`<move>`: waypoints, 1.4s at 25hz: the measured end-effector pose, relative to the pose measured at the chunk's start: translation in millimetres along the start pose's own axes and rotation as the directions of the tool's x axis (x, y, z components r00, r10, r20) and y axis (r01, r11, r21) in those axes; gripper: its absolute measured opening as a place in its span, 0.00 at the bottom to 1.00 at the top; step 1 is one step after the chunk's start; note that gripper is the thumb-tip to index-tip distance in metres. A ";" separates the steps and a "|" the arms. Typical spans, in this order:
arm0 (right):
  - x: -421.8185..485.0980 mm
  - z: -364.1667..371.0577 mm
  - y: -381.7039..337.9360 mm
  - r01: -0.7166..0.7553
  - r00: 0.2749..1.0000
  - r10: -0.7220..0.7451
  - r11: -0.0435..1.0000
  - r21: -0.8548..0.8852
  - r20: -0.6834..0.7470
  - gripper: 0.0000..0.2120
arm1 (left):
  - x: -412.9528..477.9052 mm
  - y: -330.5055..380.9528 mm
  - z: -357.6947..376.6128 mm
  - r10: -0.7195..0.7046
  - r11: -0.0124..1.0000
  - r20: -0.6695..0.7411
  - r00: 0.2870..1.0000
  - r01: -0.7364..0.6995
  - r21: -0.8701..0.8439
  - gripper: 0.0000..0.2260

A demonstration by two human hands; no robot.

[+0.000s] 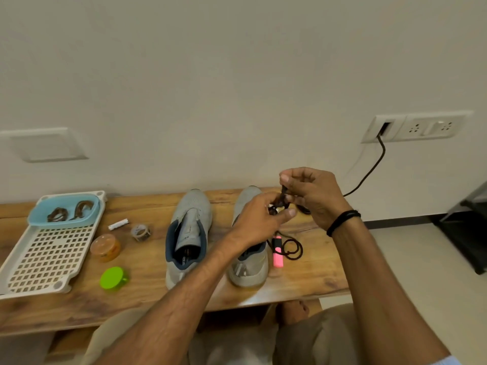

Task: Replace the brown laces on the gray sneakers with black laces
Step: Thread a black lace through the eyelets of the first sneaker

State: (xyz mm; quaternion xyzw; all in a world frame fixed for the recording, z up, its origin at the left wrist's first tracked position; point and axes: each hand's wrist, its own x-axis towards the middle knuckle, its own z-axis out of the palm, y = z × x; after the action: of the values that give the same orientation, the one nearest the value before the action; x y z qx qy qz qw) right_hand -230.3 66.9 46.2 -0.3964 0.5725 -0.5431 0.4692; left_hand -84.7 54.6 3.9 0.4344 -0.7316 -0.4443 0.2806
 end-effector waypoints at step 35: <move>15.2 39.7 29.1 -0.010 0.834 -0.081 0.987 -0.163 -0.546 0.11 | 1.9 -19.0 -105.6 -0.646 0.693 -0.504 0.574 0.163 -0.703 0.18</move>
State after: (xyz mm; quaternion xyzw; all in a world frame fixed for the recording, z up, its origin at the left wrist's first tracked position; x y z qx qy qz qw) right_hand -193.9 45.2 16.9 -0.2700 0.7172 -0.5954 0.2412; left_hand 5.9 5.7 34.2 0.6270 -0.2565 -0.4925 0.5464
